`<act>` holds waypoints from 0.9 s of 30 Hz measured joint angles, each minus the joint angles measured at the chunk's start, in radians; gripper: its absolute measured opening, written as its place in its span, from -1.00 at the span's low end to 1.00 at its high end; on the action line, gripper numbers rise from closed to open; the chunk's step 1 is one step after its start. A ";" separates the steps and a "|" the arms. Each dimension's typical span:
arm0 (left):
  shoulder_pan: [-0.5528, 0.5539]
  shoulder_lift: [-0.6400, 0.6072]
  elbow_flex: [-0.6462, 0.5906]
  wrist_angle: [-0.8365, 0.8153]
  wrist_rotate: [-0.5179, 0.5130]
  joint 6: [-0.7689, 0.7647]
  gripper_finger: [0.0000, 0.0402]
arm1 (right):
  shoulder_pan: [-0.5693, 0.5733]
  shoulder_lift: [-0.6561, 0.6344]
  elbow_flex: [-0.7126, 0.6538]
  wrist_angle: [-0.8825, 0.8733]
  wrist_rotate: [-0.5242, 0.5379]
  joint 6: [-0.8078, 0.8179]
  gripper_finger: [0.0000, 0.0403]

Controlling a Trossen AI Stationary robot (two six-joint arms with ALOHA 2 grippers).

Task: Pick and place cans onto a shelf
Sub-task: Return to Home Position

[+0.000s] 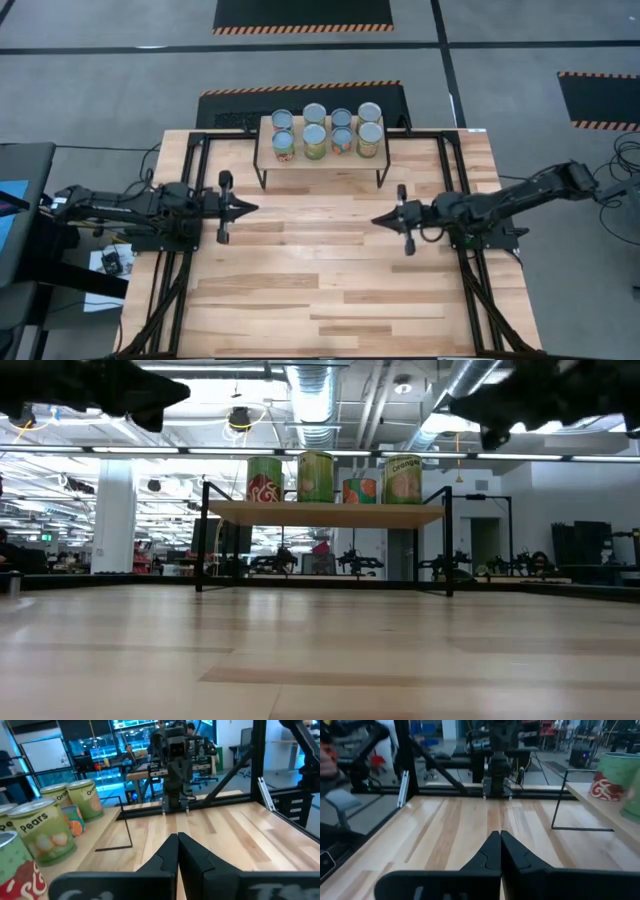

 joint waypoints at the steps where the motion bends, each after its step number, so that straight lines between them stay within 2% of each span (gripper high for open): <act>1: 0.000 -0.012 -0.012 0.001 0.000 0.000 -1.00 | -0.013 -0.029 -0.025 0.008 -0.011 0.004 -0.94; 10: 0.000 -0.168 -0.122 0.008 -0.001 -0.014 -1.00 | -0.053 -0.301 -0.172 0.034 -0.033 -0.016 -0.97; 14: 0.000 -0.284 -0.149 -0.012 -0.015 -0.014 -1.00 | -0.035 -0.441 -0.243 0.026 0.009 -0.063 -0.97; 17: 0.000 -0.390 -0.154 -0.089 -0.047 -0.014 -1.00 | -0.021 -0.550 -0.304 0.024 0.045 -0.090 -0.97; 18: 0.000 -0.428 -0.154 -0.121 -0.052 -0.014 -1.00 | -0.018 -0.588 -0.307 -0.010 0.049 -0.093 -0.97; 24: 0.000 -0.429 -0.146 -0.181 -0.047 -0.010 -1.00 | -0.016 -0.816 -0.307 -0.230 0.059 -0.087 -0.97; 27: 0.000 -0.431 -0.154 -0.195 -0.049 -0.027 -1.00 | -0.026 -0.839 -0.304 -0.305 0.067 -0.096 -0.97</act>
